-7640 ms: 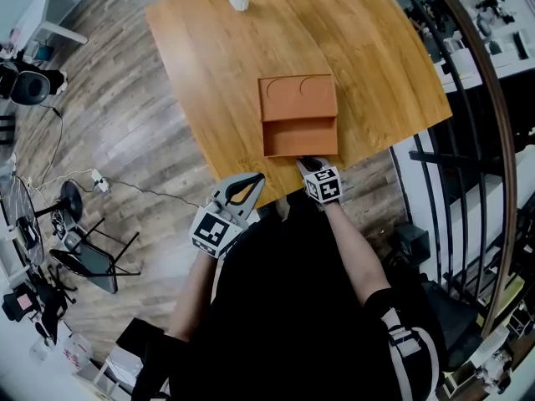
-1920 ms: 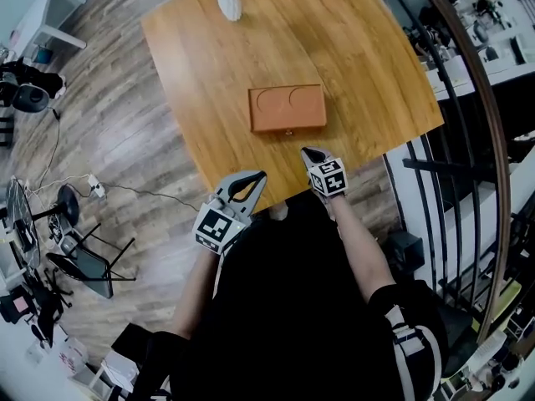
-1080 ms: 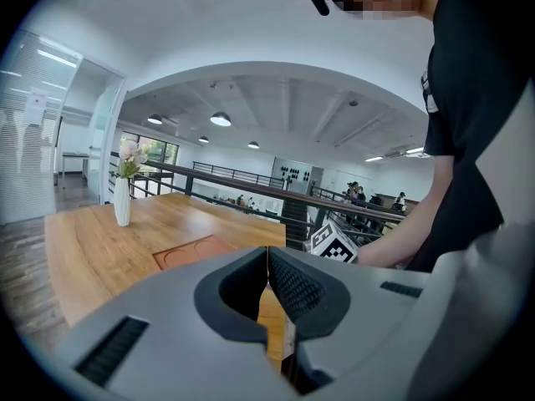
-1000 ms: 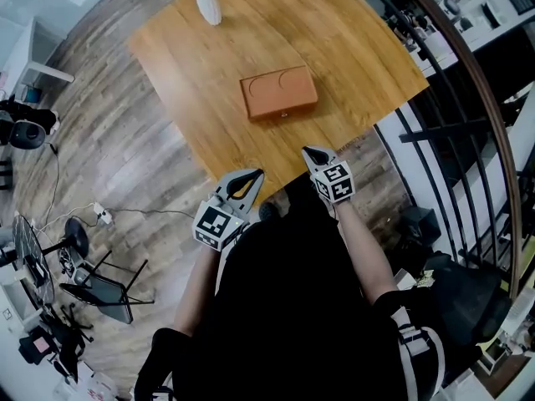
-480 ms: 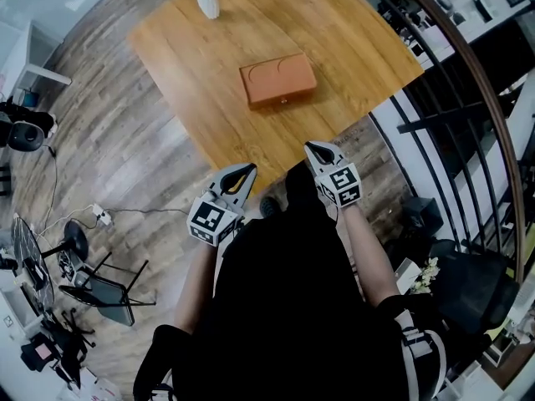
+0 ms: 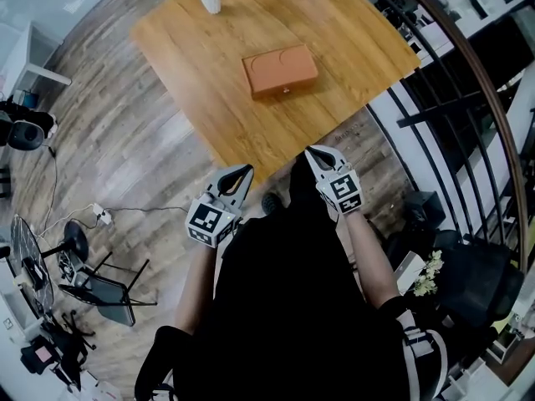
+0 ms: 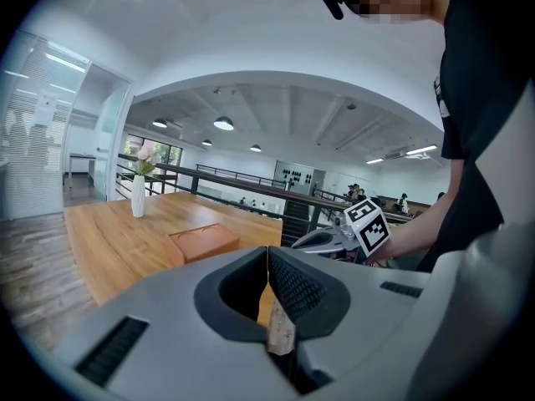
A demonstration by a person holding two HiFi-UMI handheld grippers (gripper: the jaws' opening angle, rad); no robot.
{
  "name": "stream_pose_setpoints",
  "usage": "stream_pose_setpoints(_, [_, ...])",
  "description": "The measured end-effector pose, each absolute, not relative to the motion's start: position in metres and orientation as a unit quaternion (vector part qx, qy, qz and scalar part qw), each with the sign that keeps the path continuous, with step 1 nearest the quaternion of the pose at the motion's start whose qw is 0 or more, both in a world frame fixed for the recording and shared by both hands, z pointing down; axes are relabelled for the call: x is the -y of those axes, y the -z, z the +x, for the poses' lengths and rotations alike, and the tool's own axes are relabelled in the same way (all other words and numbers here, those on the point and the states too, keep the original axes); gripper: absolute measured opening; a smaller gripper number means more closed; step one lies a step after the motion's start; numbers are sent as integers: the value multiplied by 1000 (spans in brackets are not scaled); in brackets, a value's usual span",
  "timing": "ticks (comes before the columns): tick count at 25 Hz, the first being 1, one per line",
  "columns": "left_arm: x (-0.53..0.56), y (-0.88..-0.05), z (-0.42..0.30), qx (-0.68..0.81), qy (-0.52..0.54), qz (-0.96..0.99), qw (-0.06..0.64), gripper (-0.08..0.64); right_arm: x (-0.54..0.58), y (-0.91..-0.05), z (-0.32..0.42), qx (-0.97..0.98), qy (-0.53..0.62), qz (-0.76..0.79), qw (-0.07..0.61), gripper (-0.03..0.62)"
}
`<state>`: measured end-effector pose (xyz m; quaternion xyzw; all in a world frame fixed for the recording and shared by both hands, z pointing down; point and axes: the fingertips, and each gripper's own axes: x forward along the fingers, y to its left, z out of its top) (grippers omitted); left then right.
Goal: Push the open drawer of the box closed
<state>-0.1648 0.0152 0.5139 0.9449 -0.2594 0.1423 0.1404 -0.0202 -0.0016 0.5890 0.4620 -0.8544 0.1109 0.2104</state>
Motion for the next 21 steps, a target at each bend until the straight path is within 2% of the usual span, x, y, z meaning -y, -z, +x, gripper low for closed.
stream_pose_setpoints(21, [-29, -510, -164, 279, -131, 940, 145, 23, -5, -581, -17, 863, -104, 447, 211, 15])
